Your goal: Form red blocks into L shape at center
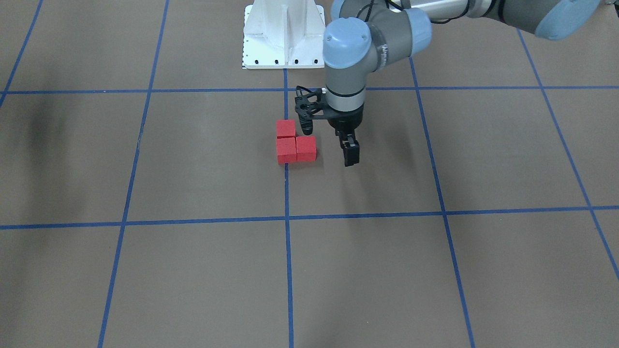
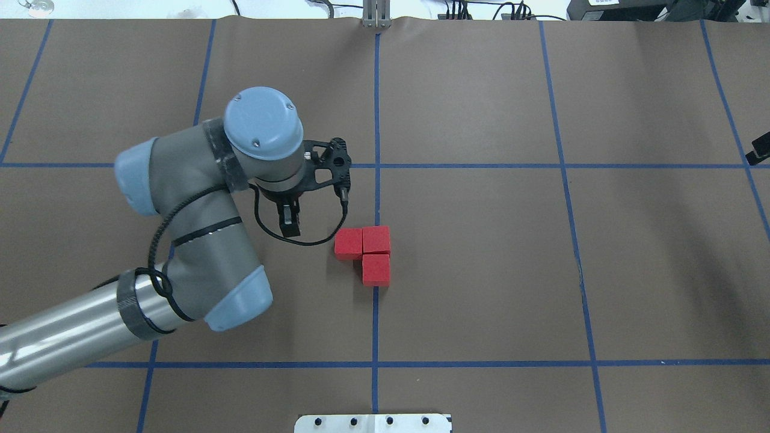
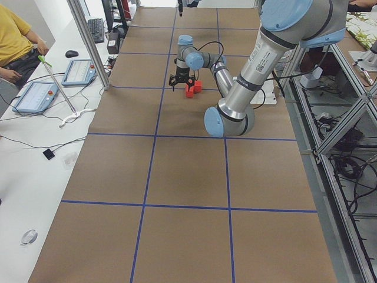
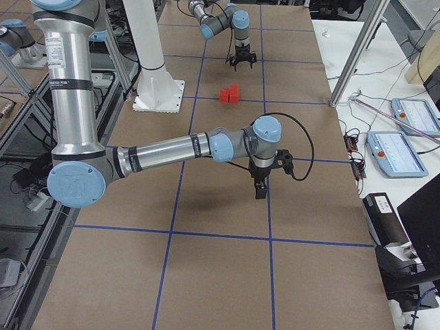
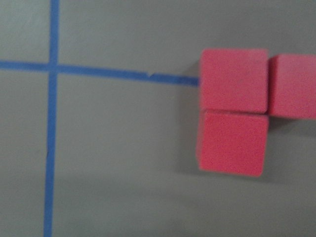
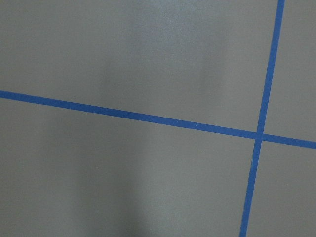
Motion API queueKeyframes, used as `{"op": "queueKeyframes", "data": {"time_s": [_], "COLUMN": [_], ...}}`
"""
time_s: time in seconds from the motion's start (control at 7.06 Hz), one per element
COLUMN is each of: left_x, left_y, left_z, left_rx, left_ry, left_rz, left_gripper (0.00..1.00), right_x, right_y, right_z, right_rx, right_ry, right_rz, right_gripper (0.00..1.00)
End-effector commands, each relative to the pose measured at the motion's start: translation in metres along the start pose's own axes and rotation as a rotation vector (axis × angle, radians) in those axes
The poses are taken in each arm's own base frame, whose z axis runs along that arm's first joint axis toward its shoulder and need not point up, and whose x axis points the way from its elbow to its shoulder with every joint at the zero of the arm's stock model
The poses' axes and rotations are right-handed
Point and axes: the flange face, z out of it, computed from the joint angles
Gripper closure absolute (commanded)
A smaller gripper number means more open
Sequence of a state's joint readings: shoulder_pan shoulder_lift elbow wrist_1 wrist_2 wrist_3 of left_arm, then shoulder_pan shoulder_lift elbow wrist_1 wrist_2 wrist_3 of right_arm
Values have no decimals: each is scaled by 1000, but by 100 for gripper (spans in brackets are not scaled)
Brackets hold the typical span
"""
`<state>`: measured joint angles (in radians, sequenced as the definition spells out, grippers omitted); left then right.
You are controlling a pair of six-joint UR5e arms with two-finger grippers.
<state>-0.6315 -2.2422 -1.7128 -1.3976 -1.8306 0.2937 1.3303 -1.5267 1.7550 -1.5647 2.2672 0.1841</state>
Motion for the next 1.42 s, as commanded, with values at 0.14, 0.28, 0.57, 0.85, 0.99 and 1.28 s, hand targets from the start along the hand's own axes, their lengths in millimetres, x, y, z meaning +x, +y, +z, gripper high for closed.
{"op": "queueKeyframes", "data": {"time_s": [0.14, 0.28, 0.57, 0.85, 0.99, 1.28], "left_x": [-147, -166, -192, -161, -136, -133], "left_y": [255, 314, 468, 599, 633, 663], "left_z": [-7, -13, -37, -41, -26, -44], "left_rx": [-82, -103, -144, 9, -12, 14], "left_ry": [46, 21, -11, 200, 220, 191], "left_rz": [-389, -485, -733, -998, -1055, -1120], "left_gripper": [0, 0, 0, 0, 0, 0], "right_x": [16, 35, 78, 100, 109, 121], "right_y": [9, 15, 38, 57, 69, 81], "right_z": [1, -8, -19, -20, -15, -12], "right_rx": [-5, 9, 23, 22, 10, 1], "right_ry": [2, 8, 13, 18, 23, 28], "right_rz": [11, 2, -5, 9, -14, -1], "right_gripper": [0, 1, 1, 0, 1, 0]}}
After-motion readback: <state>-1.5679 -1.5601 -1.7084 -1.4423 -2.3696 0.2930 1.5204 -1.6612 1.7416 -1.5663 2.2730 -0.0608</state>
